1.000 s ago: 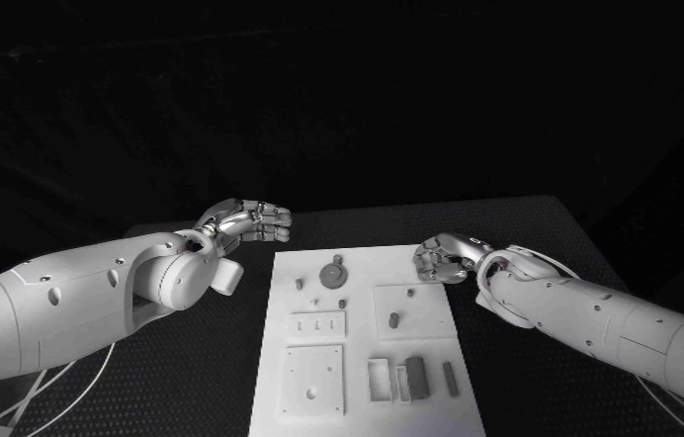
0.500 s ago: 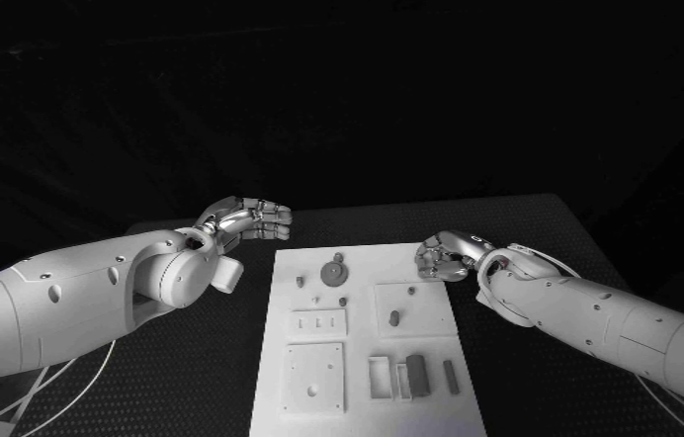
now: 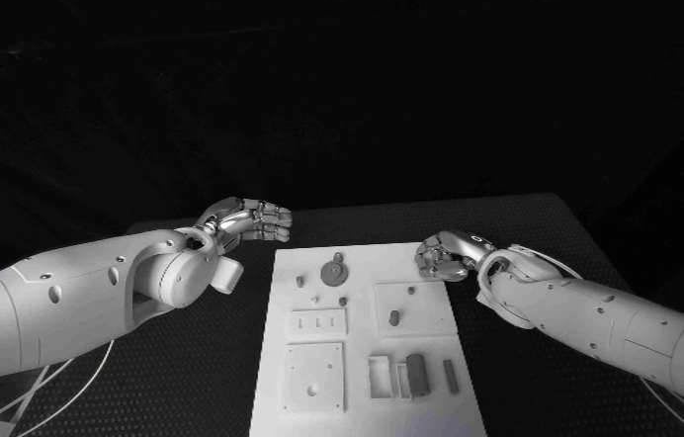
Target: Assemble the parts on the task board
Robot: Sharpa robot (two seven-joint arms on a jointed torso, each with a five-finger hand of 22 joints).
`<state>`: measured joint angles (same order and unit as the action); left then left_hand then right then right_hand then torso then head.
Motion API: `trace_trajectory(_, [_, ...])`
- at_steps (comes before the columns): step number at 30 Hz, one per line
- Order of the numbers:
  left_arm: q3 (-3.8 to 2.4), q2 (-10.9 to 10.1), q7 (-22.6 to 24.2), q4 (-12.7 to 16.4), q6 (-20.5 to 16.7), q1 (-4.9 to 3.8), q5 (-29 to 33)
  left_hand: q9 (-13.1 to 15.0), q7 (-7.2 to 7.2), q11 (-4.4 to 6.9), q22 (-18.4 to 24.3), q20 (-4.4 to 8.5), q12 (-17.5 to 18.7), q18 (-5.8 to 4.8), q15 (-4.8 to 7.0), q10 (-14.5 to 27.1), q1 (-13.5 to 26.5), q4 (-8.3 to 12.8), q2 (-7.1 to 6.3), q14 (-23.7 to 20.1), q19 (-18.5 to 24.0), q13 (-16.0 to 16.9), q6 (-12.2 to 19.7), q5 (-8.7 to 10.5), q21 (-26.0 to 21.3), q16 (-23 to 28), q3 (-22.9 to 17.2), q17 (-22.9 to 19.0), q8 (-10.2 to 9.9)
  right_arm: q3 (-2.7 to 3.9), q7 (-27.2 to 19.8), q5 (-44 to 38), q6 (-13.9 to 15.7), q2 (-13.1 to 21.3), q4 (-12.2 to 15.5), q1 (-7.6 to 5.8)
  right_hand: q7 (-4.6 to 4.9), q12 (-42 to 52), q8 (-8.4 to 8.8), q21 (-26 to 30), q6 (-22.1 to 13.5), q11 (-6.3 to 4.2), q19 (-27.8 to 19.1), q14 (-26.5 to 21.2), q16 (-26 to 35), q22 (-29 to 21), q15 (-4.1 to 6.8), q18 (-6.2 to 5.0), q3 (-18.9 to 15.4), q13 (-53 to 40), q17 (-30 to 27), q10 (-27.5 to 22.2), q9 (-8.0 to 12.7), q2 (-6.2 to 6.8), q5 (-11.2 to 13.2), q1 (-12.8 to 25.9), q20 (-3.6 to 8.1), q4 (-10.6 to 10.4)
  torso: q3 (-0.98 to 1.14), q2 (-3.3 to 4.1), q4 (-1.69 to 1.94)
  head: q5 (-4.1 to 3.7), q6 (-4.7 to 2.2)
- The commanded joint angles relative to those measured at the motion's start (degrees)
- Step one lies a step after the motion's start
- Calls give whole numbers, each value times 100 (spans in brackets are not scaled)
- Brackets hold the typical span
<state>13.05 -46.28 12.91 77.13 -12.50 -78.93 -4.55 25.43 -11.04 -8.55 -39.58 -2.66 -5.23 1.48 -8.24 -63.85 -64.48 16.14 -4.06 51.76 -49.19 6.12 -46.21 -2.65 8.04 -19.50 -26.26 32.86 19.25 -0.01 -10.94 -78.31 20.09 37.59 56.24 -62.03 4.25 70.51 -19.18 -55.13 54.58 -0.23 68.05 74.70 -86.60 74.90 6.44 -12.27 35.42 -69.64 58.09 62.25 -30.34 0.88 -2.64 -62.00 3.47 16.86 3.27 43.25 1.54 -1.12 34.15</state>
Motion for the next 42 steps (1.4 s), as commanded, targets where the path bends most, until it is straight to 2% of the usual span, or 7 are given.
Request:
trace_trajectory(1, [-9,6,-599,43,364,-5,-718,2,19,31,-29,26,-36,115,36,-104,97,-18,56,104,-108,27,-77,-41,48,-56,8,46,34,6,335,-329,74,25,199,-119,146,41,-60,1,242,-40,-23,6,-11,110,31,-273,33,1,1,23,-102,-61,-16,-24,10,-6,0,1,-11,5,-34])
trace_trajectory(4, [-36,26,-1147,66,725,-10,-1180,-46,53,11,-70,87,8,119,107,-61,316,-93,20,253,-222,26,-2,-37,103,-135,42,134,-41,7,643,-418,-85,77,436,-282,144,43,-62,-1,247,-43,-24,5,-12,111,34,-273,32,6,0,21,-107,-60,-16,-34,13,-4,-2,-2,-10,-12,-50])
trace_trajectory(7, [-37,59,-1432,82,804,-31,-1354,-37,35,51,-92,120,-37,112,139,-164,898,-396,-67,320,-288,59,-90,-6,130,-175,243,197,-8,7,837,-438,-215,75,603,-434,143,39,-64,-1,249,-43,-26,0,-10,111,35,-273,30,14,-11,13,-110,-64,-16,-35,13,-7,-6,-12,-15,-37,-75])
trace_trajectory(13, [-37,278,-1430,25,-184,-41,-1255,17,190,306,-200,288,-293,170,403,-671,1047,-337,-50,801,-625,229,-465,-20,305,-490,341,473,162,7,1343,-745,-491,71,1144,-611,140,36,-66,-2,253,-46,-30,-17,-5,111,37,-273,27,25,-45,4,-115,-60,-16,-44,15,-4,-14,-68,-45,3,-103])
trace_trajectory(21, [-16,571,-1745,179,-500,-103,-1234,-13,249,429,-303,426,-406,160,534,-920,1139,-238,-48,1009,-868,391,-623,-16,433,-621,358,716,172,7,1778,-854,-634,-135,1525,-648,138,34,-68,-1,258,-48,-38,-39,3,112,38,-273,24,37,-88,-5,-121,-56,-16,-57,17,-2,-47,-149,-90,31,-106])
trace_trajectory(29, [-3,855,-2327,233,-315,-102,-1274,-73,211,459,-341,495,-416,127,572,-970,1406,-265,-144,1064,-924,487,-554,-16,447,-624,472,844,78,7,2009,-753,-556,-290,1829,-646,137,29,-68,-1,261,-50,-42,-49,8,112,41,-273,18,51,-109,-16,-125,-47,-16,-65,18,-1,-75,-206,-84,149,-65])
trace_trajectory(42, [-3,1032,-2379,208,-300,-99,-1157,-113,185,386,-357,548,-313,68,574,-791,1623,-204,-137,1033,-893,583,-518,-18,397,-583,592,1021,8,7,2085,-738,-599,-445,2101,-645,134,26,-69,-2,265,-53,-43,-52,14,110,45,-273,9,68,-124,-24,-132,-33,-16,-78,22,-1,-77,-202,-74,150,-46])
